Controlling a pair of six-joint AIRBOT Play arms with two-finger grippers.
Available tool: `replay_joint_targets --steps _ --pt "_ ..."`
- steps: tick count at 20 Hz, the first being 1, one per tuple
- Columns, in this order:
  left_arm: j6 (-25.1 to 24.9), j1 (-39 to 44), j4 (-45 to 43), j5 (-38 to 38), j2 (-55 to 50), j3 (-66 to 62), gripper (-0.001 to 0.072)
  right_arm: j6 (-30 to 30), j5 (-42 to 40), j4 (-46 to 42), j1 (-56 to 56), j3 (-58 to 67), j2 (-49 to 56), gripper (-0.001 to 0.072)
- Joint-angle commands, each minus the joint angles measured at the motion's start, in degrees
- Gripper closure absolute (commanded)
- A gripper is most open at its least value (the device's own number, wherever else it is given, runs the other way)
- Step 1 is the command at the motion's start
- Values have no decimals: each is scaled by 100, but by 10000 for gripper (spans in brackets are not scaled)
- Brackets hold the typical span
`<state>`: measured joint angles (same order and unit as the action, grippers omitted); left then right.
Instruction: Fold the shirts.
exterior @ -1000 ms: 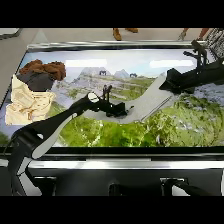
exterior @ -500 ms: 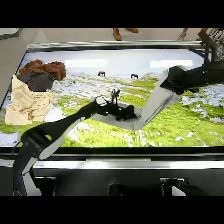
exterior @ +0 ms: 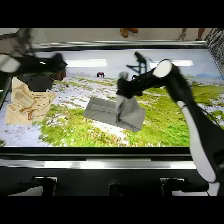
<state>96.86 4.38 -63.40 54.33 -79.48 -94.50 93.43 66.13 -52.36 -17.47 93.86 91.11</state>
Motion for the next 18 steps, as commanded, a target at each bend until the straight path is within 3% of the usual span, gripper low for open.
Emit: replay_joint_targets --steps 1,5,6,7,8,9,12,18 --pt "63 -1062 -396 120 1331 -4 682 -17 -1082 892 -586 4 1034 672" --pt "-103 -1215 -437 380 2216 4 681 -20 -1506 1845 -833 4 1757 667" --pt "-103 -1215 -437 382 2330 31 681 -17 -1519 1996 -876 4 1845 591" --pt "-103 -1215 -437 380 2396 70 681 -20 -1523 2100 -890 2 1880 462" --pt "-103 -1215 -437 385 2406 109 681 -39 -1513 2197 -890 4 1886 251" --pt "-105 -1215 -437 374 2393 188 681 -212 -1464 2339 -881 4 1869 91" --pt "-133 -1217 -442 363 2297 584 681 -883 -551 2387 -485 24 1550 53" --pt "-260 -1224 -590 153 2162 1102 681 -133 1947 -1217 1620 -125 457 61"
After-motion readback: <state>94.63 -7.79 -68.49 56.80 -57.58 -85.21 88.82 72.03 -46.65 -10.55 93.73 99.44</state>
